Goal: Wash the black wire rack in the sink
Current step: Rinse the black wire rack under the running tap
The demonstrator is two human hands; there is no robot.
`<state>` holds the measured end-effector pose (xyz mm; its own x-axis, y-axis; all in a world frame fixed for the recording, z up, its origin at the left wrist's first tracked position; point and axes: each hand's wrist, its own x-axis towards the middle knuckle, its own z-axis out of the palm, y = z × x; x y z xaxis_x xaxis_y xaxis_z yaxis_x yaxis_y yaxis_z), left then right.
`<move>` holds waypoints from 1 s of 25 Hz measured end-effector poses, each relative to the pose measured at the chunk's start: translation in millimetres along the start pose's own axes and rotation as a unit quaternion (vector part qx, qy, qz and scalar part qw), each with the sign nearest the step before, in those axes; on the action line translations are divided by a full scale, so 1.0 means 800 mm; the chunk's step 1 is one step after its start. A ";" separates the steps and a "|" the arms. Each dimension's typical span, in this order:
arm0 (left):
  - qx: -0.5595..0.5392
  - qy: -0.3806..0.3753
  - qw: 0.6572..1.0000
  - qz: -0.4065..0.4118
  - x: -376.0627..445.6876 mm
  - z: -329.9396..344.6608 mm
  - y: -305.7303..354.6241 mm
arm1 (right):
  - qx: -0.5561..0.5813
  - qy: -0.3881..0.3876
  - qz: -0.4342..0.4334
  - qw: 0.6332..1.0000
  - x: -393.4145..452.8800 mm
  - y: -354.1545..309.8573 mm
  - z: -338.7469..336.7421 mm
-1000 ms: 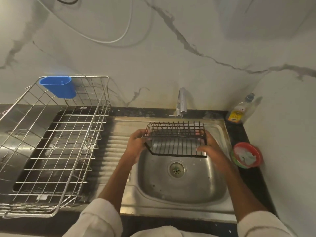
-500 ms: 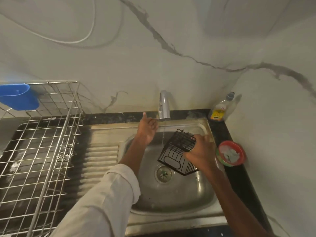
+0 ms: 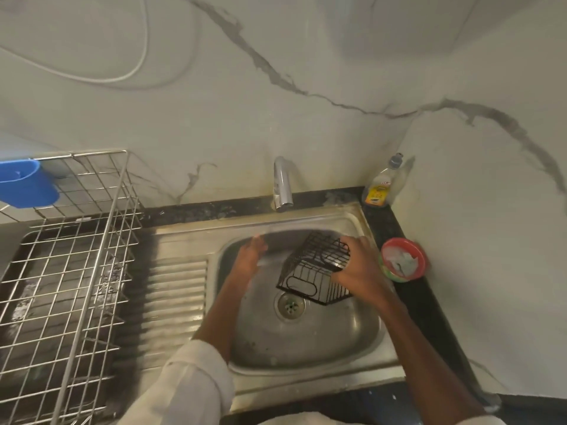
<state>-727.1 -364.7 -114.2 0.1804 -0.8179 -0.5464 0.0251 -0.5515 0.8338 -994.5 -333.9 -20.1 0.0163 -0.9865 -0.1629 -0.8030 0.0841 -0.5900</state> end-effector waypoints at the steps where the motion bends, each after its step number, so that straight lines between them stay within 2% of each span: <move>1: -0.045 -0.013 0.997 -0.066 -0.015 -0.005 -0.029 | 0.030 0.006 -0.027 0.999 -0.006 0.006 -0.003; 3: -0.110 -0.064 0.973 -0.192 -0.044 -0.009 -0.070 | 0.084 0.017 -0.066 0.994 -0.018 0.015 -0.008; 5: -0.201 -0.107 0.941 -0.250 -0.055 -0.009 -0.090 | 0.119 -0.006 -0.111 0.987 -0.028 0.019 -0.014; 8: -0.401 -0.127 0.881 -0.216 -0.071 -0.004 -0.089 | 0.136 -0.058 -0.186 0.972 -0.035 0.023 -0.022; 10: -0.479 -0.100 0.857 -0.160 -0.084 -0.007 -0.081 | 0.097 -0.039 -0.219 0.970 -0.033 0.022 -0.021; 13: -0.544 -0.081 0.832 -0.079 -0.089 -0.013 -0.072 | 0.093 0.006 -0.203 0.975 -0.036 0.022 -0.016; 14: -0.548 -0.085 0.830 -0.056 -0.091 -0.013 -0.068 | 0.130 0.004 -0.198 0.972 -0.040 0.025 -0.014; 15: -0.551 -0.092 0.829 -0.033 -0.090 -0.014 -0.066 | 0.219 -0.014 -0.195 0.956 -0.048 0.024 -0.016; 16: -0.552 -0.088 0.829 -0.020 -0.090 -0.014 -0.065 | 0.363 -0.023 -0.171 0.916 -0.054 0.026 -0.011; 17: -0.555 -0.082 0.828 -0.007 -0.092 -0.016 -0.065 | 0.520 -0.009 -0.120 0.845 -0.062 0.024 -0.004; 18: -0.557 -0.075 0.827 0.004 -0.096 -0.018 -0.066 | 0.622 0.027 -0.039 0.781 -0.066 0.020 0.006; 19: -0.551 -0.080 0.830 0.014 -0.100 -0.019 -0.068 | 0.655 0.062 0.057 0.751 -0.069 0.016 0.015; 20: -0.534 -0.083 0.841 0.024 -0.106 -0.022 -0.071 | 0.642 0.078 0.143 0.749 -0.071 0.011 0.023; 22: -0.457 -0.095 0.883 0.045 -0.117 -0.028 -0.070 | 0.592 0.037 0.253 0.764 -0.085 0.002 0.030; 23: -0.407 -0.112 0.905 0.057 -0.123 -0.031 -0.066 | 0.579 0.009 0.271 0.769 -0.093 -0.005 0.023; 25: -0.317 -0.142 0.934 0.086 -0.138 -0.042 -0.045 | 0.554 0.009 0.250 0.794 -0.099 -0.010 0.002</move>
<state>-715.2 -248.7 -81.2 -0.0300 -0.9452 -0.3250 0.6135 -0.2741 0.7406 -988.2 -256.6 -3.9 -0.1554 -0.7916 -0.5909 0.3100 0.5289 -0.7901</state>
